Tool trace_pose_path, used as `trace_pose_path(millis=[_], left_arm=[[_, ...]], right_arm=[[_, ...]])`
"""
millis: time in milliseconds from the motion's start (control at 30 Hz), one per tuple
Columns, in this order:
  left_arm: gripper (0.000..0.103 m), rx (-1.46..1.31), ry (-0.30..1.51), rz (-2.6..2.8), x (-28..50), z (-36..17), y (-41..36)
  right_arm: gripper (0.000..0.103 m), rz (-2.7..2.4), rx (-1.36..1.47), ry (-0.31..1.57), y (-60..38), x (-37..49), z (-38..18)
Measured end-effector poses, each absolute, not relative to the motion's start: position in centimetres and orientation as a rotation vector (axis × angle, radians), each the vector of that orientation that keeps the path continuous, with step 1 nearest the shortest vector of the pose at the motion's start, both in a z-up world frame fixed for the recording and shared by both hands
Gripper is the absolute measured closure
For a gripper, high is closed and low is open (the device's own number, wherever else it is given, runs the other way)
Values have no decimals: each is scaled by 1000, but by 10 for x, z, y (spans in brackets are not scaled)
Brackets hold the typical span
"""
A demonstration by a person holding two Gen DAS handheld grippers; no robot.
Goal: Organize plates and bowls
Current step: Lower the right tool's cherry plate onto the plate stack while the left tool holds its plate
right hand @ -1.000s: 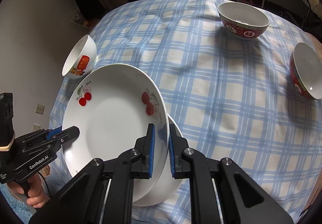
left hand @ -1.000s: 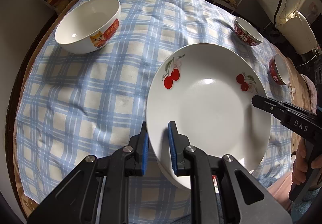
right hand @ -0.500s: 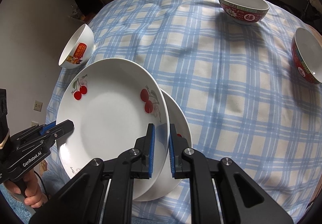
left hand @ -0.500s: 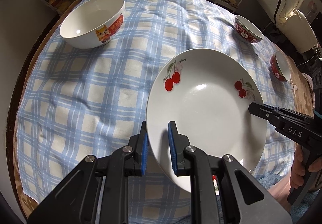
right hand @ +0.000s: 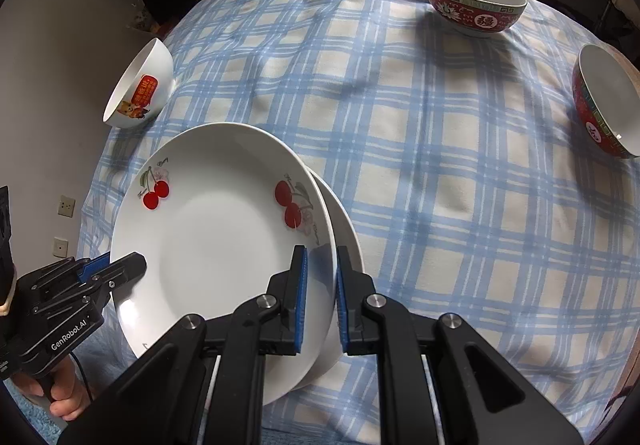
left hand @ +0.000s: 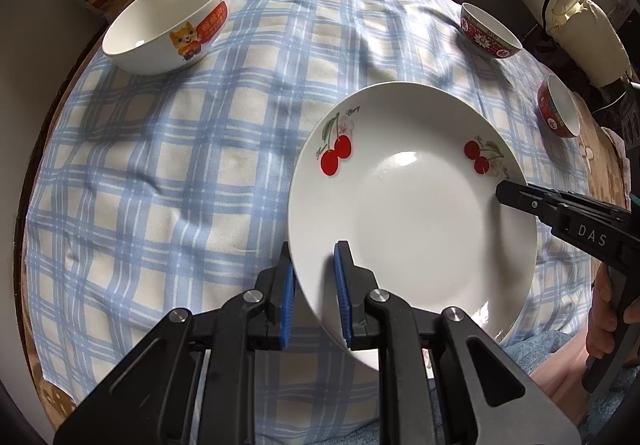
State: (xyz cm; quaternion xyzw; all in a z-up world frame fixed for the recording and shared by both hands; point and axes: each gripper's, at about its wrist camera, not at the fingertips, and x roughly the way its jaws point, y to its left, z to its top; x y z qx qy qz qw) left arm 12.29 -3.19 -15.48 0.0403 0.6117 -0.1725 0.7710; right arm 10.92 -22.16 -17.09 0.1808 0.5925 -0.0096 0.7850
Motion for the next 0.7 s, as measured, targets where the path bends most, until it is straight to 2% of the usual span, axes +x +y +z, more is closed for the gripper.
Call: trace_pose_path(millis=[700], left_arm=[[83, 118, 1354, -371, 126, -168, -45]], right_arm=[[87, -42, 345, 1312, -220, 114, -182]])
